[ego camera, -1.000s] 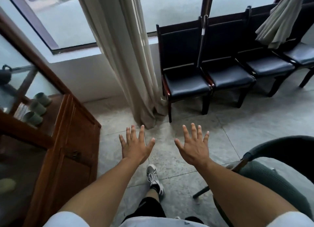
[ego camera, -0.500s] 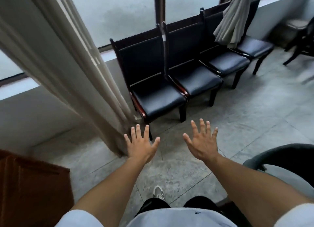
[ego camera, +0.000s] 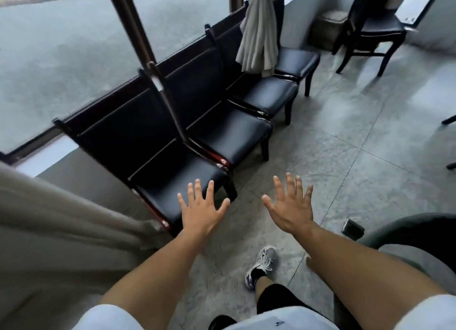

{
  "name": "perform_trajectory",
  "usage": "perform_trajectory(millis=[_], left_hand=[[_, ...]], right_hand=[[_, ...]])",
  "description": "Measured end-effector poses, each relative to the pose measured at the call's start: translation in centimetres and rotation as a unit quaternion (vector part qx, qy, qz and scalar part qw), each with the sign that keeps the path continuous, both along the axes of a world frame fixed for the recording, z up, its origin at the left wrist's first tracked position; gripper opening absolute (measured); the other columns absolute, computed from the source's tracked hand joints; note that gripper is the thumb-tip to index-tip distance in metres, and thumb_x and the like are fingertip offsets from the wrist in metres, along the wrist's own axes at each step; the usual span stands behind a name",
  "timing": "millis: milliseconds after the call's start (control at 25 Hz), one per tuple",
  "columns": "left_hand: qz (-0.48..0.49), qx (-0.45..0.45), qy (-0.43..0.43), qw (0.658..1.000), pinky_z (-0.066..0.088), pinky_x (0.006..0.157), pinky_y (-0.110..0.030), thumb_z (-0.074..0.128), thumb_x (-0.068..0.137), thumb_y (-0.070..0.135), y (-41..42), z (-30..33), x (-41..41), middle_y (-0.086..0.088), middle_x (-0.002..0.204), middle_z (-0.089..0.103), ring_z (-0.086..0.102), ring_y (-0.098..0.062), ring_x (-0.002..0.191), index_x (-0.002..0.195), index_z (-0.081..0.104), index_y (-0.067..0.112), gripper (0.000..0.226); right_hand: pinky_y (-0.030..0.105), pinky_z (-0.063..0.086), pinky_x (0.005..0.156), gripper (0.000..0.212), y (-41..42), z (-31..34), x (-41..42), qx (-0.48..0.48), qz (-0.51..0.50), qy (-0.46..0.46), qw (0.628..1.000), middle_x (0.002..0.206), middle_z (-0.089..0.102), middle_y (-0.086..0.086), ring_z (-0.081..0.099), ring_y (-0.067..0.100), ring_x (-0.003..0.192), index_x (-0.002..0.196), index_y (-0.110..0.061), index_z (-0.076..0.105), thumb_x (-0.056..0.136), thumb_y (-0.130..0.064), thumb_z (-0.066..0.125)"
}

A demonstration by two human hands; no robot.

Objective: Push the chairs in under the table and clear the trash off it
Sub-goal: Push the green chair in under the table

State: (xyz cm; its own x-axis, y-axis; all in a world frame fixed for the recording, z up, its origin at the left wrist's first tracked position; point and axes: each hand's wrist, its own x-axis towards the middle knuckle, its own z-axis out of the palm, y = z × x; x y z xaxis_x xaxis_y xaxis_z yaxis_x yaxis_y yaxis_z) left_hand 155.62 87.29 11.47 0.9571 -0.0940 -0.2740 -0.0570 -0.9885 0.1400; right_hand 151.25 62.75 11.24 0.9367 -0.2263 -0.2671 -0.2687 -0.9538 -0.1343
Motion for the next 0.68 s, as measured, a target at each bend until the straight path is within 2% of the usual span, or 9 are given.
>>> perform_trajectory(millis=[200, 440, 680], left_hand=[[-0.039, 0.002, -0.009, 0.999, -0.006, 0.123, -0.060, 0.019, 0.093, 0.077, -7.5, 1.3, 10.9, -0.008, 0.171, -0.001, -0.008, -0.029, 0.157, 0.162, 0.010, 0.034, 0.082], [-0.097, -0.009, -0.004, 0.995, -0.007, 0.123, -0.060, 0.017, 0.092, 0.079, -17.5, 1.6, 22.2, -0.009, 0.171, -0.004, -0.011, -0.028, 0.157, 0.162, 0.005, 0.034, 0.085], [-0.210, 0.001, 0.010, 0.978, -0.008, 0.122, -0.061, 0.017, 0.092, 0.078, -28.7, 0.8, 32.3, -0.010, 0.171, -0.005, -0.012, -0.028, 0.157, 0.163, 0.006, 0.031, 0.086]], right_hand=[[0.062, -0.013, 0.121, 0.078, -7.2, 0.8, 9.5, 0.014, -0.039, 0.004, 0.999, 0.169, -0.014, 0.011, -0.017, 0.033, 0.155, 0.162, -0.029, -0.005, 0.097, -0.071, 0.010], [0.062, -0.014, 0.120, 0.078, -16.5, 1.6, 16.6, 0.008, -0.114, 0.014, 0.993, 0.169, -0.013, 0.011, -0.017, 0.033, 0.155, 0.162, -0.029, -0.005, 0.097, -0.070, 0.009], [0.063, -0.012, 0.121, 0.076, -25.1, 0.6, 22.0, -0.001, -0.218, 0.022, 0.976, 0.170, -0.011, 0.011, -0.015, 0.033, 0.156, 0.162, -0.028, -0.001, 0.098, -0.068, 0.008]])
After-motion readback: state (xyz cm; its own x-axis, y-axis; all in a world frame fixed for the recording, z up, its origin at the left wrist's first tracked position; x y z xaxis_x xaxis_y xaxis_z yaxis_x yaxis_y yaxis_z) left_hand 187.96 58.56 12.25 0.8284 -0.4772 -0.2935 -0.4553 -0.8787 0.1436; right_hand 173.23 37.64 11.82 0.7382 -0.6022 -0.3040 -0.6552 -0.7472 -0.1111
